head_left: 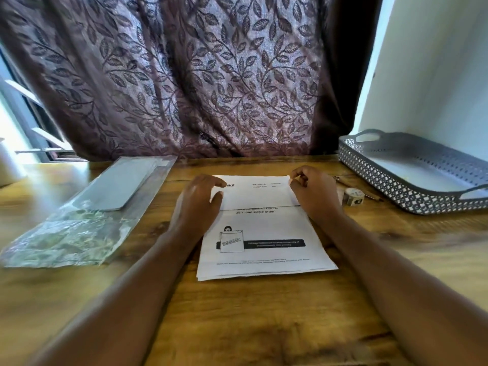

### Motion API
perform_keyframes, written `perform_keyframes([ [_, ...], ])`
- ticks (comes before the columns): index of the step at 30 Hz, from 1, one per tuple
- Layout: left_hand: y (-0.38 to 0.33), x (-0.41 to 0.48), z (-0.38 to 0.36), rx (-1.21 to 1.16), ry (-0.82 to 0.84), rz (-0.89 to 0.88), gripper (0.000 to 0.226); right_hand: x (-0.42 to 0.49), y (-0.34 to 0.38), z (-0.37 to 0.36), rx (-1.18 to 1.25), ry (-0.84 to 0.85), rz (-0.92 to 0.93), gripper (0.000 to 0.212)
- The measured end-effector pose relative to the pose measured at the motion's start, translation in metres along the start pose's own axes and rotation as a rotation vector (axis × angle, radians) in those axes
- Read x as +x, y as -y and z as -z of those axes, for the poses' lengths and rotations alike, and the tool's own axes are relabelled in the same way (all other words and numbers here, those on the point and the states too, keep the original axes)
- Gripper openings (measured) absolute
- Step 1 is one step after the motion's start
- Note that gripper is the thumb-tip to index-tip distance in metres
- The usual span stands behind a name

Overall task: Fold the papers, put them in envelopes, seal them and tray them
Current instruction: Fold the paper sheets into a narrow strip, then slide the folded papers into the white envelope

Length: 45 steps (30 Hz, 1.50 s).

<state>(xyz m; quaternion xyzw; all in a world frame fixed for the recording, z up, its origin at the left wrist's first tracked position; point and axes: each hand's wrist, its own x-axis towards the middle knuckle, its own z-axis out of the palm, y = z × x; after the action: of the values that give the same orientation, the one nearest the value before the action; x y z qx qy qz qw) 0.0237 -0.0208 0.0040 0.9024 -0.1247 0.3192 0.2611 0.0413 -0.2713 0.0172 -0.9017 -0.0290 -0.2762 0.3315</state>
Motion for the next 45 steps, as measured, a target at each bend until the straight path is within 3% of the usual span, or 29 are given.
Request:
perform_keyframes([
  [5, 0.002, -0.013, 0.02, 0.027, -0.001, -0.016, 0.016, -0.016, 0.038, -0.011, 0.025, 0.04, 0.149, 0.012],
  [13, 0.034, -0.042, 0.071, -0.045, -0.082, 0.093, 0.018, -0.068, 0.13, -0.049, 0.124, 0.261, 0.395, 0.012],
  [19, 0.084, -0.073, 0.139, 0.013, -0.23, 0.16, 0.041, -0.109, 0.199, -0.091, 0.195, 0.514, 0.553, 0.022],
  [22, 0.113, -0.092, 0.172, 0.208, -0.22, 0.344, 0.055, -0.122, 0.231, -0.111, 0.176, 0.592, 0.58, 0.025],
  [26, 0.135, -0.106, 0.19, 0.279, -0.004, 0.786, 0.066, -0.135, 0.272, -0.134, 0.12, 0.665, 0.627, 0.039],
  [28, 0.14, -0.108, 0.192, 0.246, 0.025, 0.845, 0.072, -0.138, 0.288, -0.146, 0.043, 0.729, 0.628, 0.043],
  [31, 0.143, -0.111, 0.189, 0.191, -0.034, 0.799, 0.069, -0.139, 0.304, -0.163, -0.068, 0.796, 0.578, 0.039],
  [36, 0.144, -0.114, 0.19, 0.118, -0.041, 0.713, 0.069, -0.134, 0.325, -0.186, -0.214, 0.789, 0.466, 0.053],
  [42, 0.149, -0.115, 0.191, 0.129, -0.055, 0.703, 0.063, -0.122, 0.34, -0.2, -0.178, 0.829, 0.341, 0.032],
  [45, 0.152, -0.115, 0.188, 0.138, -0.065, 0.7, 0.06, -0.119, 0.345, -0.207, -0.184, 0.815, 0.333, 0.049],
])
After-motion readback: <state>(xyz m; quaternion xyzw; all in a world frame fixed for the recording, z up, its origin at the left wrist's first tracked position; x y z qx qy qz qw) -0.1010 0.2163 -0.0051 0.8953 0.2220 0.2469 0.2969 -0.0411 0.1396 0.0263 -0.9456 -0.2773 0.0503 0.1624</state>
